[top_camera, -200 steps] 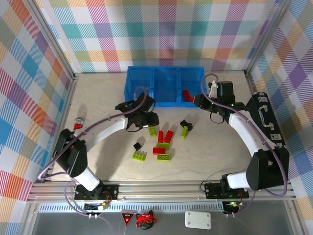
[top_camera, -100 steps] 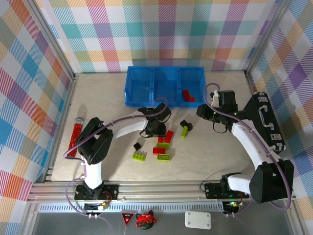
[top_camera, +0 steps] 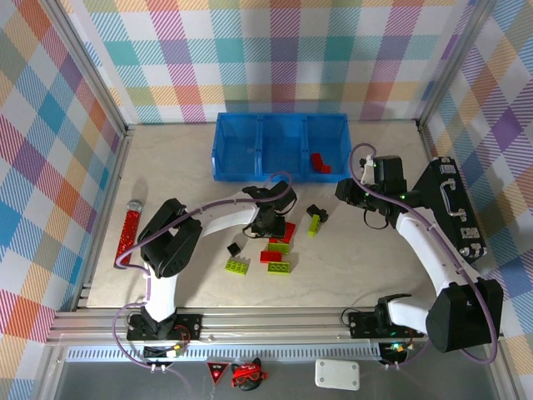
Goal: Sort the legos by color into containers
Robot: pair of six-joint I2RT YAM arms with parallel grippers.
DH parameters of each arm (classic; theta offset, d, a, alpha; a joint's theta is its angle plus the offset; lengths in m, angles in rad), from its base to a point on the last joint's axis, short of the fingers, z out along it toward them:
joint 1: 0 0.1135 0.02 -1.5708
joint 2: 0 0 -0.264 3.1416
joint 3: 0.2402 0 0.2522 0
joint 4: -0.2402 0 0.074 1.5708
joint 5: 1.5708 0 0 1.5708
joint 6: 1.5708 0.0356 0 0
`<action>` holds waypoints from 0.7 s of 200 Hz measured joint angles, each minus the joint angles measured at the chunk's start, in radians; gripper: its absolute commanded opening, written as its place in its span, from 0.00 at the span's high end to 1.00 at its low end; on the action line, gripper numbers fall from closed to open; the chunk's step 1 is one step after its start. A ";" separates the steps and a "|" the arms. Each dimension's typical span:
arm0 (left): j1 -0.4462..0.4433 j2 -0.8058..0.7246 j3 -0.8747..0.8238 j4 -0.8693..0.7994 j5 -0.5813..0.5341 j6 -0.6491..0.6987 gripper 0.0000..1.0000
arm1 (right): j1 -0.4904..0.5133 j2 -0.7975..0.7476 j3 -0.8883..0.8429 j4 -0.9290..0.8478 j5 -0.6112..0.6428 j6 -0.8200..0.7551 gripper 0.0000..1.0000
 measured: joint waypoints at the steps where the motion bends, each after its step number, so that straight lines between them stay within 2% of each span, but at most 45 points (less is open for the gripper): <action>1: 0.000 0.000 0.000 0.000 0.000 0.000 0.64 | 0.000 0.000 0.000 0.000 0.000 0.000 0.61; 72: 0.000 0.001 -0.004 0.019 -0.010 0.000 0.73 | 0.000 -0.021 -0.010 0.001 -0.017 0.013 0.63; 140: 0.033 -0.132 -0.053 0.092 0.019 -0.025 0.73 | 0.000 -0.039 -0.047 0.000 -0.053 0.029 0.63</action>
